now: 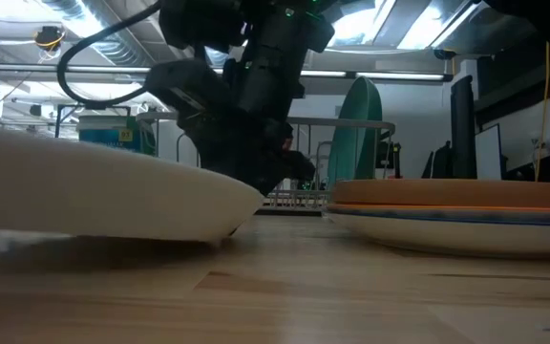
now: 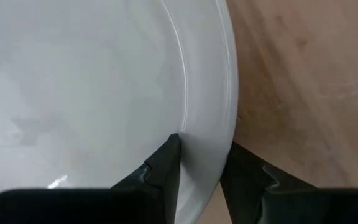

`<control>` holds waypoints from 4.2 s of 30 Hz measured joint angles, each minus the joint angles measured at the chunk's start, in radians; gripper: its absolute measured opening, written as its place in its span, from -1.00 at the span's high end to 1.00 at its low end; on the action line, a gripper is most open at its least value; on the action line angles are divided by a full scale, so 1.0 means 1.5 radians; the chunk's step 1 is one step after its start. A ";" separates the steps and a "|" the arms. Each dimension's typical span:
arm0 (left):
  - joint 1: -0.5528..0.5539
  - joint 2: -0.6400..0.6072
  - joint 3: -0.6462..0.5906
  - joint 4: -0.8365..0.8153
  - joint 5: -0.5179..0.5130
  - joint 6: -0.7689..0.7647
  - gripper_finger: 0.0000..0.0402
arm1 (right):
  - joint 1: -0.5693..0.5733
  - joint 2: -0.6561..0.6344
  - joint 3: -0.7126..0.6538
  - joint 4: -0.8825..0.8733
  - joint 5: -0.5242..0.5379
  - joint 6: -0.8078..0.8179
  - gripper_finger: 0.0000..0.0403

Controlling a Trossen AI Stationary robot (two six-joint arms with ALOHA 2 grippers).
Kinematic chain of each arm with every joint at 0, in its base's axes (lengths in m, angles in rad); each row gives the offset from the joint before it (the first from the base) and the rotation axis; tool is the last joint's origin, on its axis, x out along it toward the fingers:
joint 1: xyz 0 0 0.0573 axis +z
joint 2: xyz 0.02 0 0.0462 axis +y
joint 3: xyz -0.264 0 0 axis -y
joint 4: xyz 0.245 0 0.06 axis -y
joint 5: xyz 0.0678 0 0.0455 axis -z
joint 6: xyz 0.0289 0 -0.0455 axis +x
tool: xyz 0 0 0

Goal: Sort dishes
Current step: Put the white plate in the dish rack

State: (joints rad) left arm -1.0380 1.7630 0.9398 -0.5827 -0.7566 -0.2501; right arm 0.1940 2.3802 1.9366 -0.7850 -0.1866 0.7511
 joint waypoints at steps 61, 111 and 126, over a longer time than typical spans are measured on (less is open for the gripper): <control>0.108 -0.200 0.067 0.326 -0.175 -0.143 1.00 | 0.131 -0.351 0.269 -0.456 0.628 -0.156 0.48; 0.802 -0.088 0.067 0.741 0.253 -0.447 1.00 | 0.145 -0.530 0.261 -0.524 0.770 -0.295 0.49; 0.819 -0.071 0.067 0.669 0.253 -0.453 1.00 | 0.145 -0.530 0.261 -0.524 0.757 -0.295 0.49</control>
State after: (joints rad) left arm 0.1898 1.6570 1.0409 0.4209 -0.3766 -0.9293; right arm 0.4122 1.5860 2.3287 -1.5711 0.9485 0.3084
